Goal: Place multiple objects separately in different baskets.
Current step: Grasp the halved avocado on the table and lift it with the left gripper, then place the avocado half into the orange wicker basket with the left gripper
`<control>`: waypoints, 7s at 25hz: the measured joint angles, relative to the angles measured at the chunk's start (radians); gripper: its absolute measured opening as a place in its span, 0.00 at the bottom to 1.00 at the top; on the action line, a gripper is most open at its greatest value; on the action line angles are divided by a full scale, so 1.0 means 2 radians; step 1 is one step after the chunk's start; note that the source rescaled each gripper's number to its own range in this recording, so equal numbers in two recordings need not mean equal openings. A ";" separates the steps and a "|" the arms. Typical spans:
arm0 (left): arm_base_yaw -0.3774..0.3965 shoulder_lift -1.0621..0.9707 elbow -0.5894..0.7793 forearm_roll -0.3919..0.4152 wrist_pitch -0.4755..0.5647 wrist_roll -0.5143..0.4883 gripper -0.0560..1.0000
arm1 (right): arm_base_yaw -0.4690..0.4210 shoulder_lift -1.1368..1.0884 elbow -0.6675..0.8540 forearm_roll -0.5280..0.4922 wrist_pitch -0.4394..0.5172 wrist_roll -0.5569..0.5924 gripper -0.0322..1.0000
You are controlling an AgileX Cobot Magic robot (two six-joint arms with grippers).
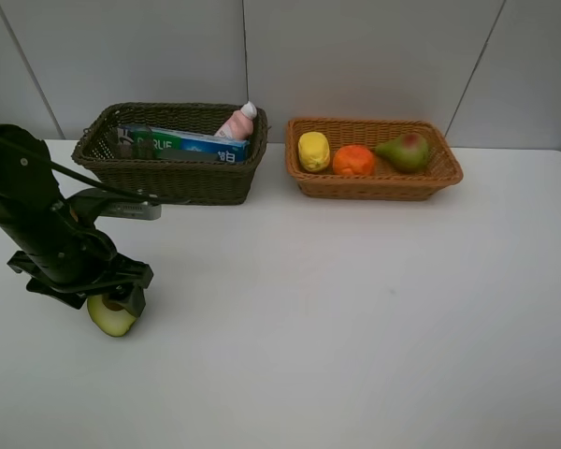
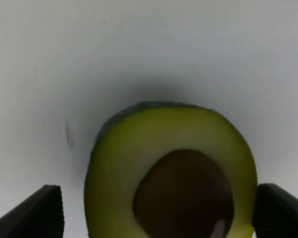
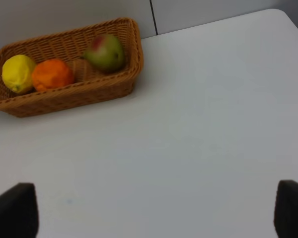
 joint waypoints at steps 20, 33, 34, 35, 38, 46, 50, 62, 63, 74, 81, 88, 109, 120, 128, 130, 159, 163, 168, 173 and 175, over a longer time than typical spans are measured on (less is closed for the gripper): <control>0.000 0.000 0.000 -0.008 0.000 -0.001 0.64 | 0.000 0.000 0.000 0.000 0.000 0.000 1.00; 0.000 0.000 0.000 -0.009 0.001 -0.001 0.64 | 0.000 0.000 0.000 0.000 0.000 0.000 1.00; 0.000 0.000 0.000 -0.009 0.001 -0.001 0.64 | 0.000 0.000 0.000 0.000 0.000 0.000 1.00; 0.000 0.000 0.000 -0.009 0.002 -0.001 0.64 | 0.000 0.000 0.000 0.000 0.000 0.000 1.00; 0.000 0.000 -0.002 -0.010 0.021 -0.001 0.64 | 0.000 0.000 0.000 0.000 0.000 0.000 1.00; 0.000 0.000 -0.050 -0.011 0.103 -0.001 0.64 | 0.000 0.000 0.000 0.000 0.000 0.000 1.00; 0.000 0.001 -0.084 -0.011 0.144 -0.001 0.64 | 0.000 0.000 0.000 0.000 0.000 0.000 1.00; 0.000 0.001 -0.181 -0.084 0.195 0.030 0.64 | 0.000 0.000 0.000 0.000 0.000 0.000 1.00; 0.000 0.001 -0.192 -0.094 0.196 0.041 0.64 | 0.000 0.000 0.000 0.000 0.000 0.000 1.00; -0.051 0.001 -0.300 -0.131 0.154 0.091 0.64 | 0.000 0.000 0.000 0.000 0.000 0.000 1.00; -0.100 0.015 -0.353 -0.129 0.091 0.093 0.64 | 0.000 0.000 0.000 0.000 0.000 0.000 1.00; -0.129 0.102 -0.456 -0.129 0.084 0.100 0.64 | 0.000 0.000 0.000 0.000 0.000 0.000 1.00; -0.140 0.327 -0.690 -0.146 -0.038 0.154 0.64 | 0.000 0.000 0.000 0.000 0.000 0.000 1.00; -0.150 0.359 -0.690 -0.146 -0.120 0.183 0.64 | 0.000 0.000 0.000 0.000 0.000 0.000 1.00; -0.150 0.381 -0.690 -0.140 -0.155 0.203 0.64 | 0.000 0.000 0.000 0.000 0.000 0.000 1.00; -0.150 0.384 -0.690 -0.140 -0.155 0.205 0.64 | 0.000 0.000 0.000 0.000 0.000 0.000 1.00; -0.150 0.385 -0.690 -0.082 -0.160 0.207 1.00 | 0.000 0.000 0.000 0.000 0.000 0.000 1.00; -0.150 0.385 -0.690 -0.082 -0.151 0.207 1.00 | 0.000 0.000 0.000 0.000 0.000 0.000 1.00; -0.150 0.385 -0.690 -0.083 -0.138 0.207 1.00 | 0.000 0.000 0.000 0.000 0.000 0.000 1.00; -0.150 0.369 -0.690 -0.083 -0.095 0.207 1.00 | 0.000 0.000 0.000 0.000 0.000 0.000 1.00; -0.150 0.359 -0.690 -0.082 -0.074 0.207 1.00 | 0.000 0.000 0.000 0.000 0.000 0.000 1.00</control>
